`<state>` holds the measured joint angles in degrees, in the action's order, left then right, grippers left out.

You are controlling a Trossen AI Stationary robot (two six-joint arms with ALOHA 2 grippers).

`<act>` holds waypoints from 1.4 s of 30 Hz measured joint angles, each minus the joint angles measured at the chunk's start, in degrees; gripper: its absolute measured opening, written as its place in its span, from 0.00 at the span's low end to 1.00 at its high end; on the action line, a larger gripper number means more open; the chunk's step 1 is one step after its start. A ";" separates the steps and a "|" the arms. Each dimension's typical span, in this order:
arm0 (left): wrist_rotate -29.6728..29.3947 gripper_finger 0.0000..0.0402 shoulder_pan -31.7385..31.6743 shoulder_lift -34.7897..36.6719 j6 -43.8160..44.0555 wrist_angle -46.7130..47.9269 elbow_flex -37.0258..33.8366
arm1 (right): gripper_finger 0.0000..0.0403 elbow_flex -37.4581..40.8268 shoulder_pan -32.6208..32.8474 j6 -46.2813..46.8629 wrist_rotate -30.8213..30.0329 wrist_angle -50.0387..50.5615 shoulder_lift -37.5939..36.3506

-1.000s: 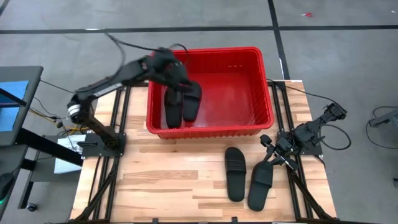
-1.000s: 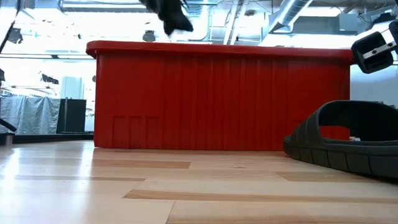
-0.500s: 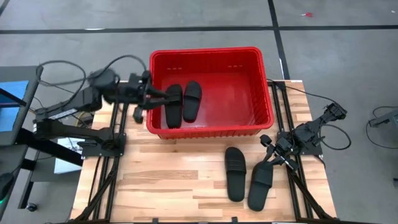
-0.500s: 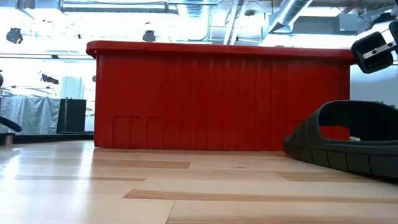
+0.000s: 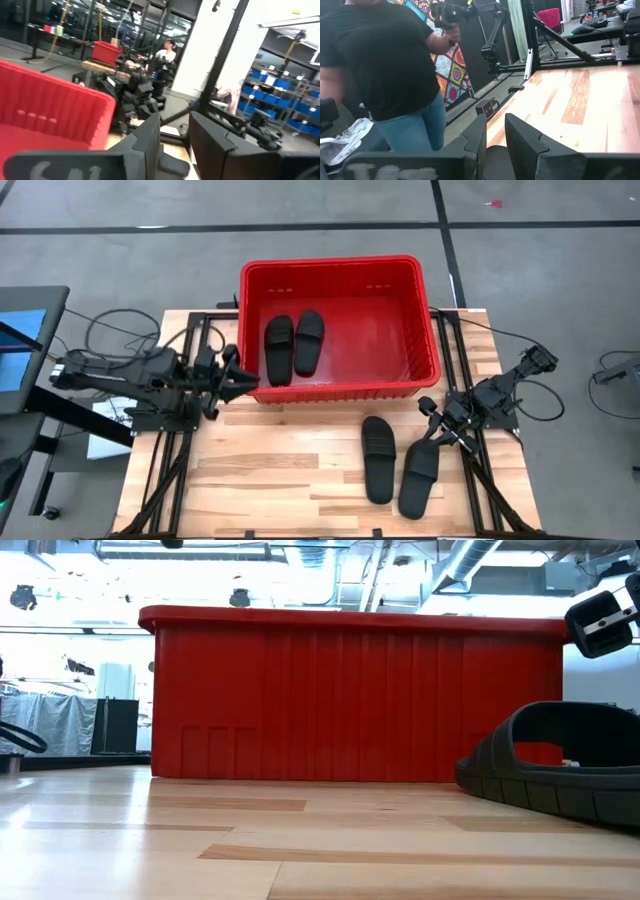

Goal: Pick and place slides into bin
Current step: Put the black slide into the red container

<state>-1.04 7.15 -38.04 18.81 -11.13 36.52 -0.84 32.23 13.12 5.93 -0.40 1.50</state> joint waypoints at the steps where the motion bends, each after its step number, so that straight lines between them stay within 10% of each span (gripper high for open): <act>1: -0.39 0.23 1.02 0.30 0.00 -1.31 -1.20 | 0.16 -0.02 0.02 0.00 0.00 0.00 0.00; 15: -1.85 0.23 7.83 0.95 -10.28 -9.30 -10.58 | 0.16 0.00 0.01 -0.01 0.00 -0.01 -0.01; 29: -3.41 0.23 7.93 0.99 2.50 -34.18 -27.58 | 0.16 0.00 0.00 -7.27 0.00 -0.02 -0.01; 42: -4.41 0.23 12.76 0.91 1.08 -40.55 -28.46 | 0.16 0.04 -0.11 10.60 -3.17 -12.98 0.00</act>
<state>-5.45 19.91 -37.12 19.89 -51.68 8.05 -0.80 32.12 23.72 2.76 -13.39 1.50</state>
